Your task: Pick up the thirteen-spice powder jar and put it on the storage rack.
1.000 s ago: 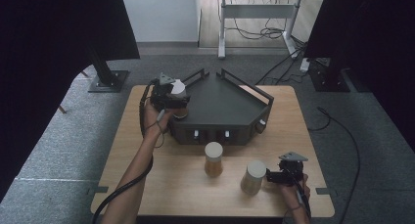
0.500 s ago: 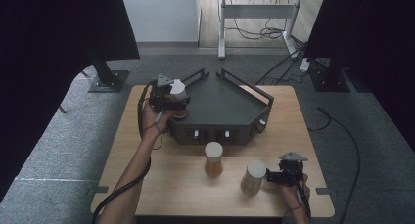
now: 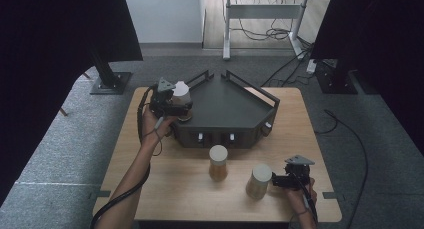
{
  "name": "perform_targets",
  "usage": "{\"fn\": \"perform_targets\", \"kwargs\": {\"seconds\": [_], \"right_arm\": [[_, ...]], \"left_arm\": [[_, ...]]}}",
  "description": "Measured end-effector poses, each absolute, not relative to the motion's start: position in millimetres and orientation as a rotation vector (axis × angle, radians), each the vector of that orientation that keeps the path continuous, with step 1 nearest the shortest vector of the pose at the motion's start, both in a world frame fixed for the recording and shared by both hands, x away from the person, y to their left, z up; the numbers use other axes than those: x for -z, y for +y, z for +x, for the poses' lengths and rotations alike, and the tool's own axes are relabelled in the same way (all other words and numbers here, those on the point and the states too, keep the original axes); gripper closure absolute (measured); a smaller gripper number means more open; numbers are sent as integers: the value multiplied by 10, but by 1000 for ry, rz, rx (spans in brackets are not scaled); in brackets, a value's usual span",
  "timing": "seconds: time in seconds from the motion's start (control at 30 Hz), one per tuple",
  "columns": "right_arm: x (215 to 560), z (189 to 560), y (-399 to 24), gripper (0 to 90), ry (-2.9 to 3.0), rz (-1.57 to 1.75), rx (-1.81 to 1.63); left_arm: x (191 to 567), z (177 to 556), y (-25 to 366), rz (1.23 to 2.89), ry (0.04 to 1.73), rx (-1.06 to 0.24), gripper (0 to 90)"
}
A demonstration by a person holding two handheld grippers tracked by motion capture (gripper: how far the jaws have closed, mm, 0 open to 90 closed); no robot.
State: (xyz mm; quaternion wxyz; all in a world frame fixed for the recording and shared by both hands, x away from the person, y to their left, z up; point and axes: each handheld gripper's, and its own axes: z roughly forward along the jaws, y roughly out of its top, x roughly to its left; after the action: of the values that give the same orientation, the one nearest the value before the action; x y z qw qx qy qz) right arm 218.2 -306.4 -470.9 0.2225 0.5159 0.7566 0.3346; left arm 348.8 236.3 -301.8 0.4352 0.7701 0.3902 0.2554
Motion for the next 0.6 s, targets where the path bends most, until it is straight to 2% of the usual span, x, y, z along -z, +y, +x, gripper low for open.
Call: {"fn": "perform_targets", "kwargs": {"seconds": [0.6], "right_arm": [[4710, 2182, -3063, 44, 2090, 1424, -924]], "left_arm": [[3014, 3243, 2523, 1912, 932, -643, 113]]}}
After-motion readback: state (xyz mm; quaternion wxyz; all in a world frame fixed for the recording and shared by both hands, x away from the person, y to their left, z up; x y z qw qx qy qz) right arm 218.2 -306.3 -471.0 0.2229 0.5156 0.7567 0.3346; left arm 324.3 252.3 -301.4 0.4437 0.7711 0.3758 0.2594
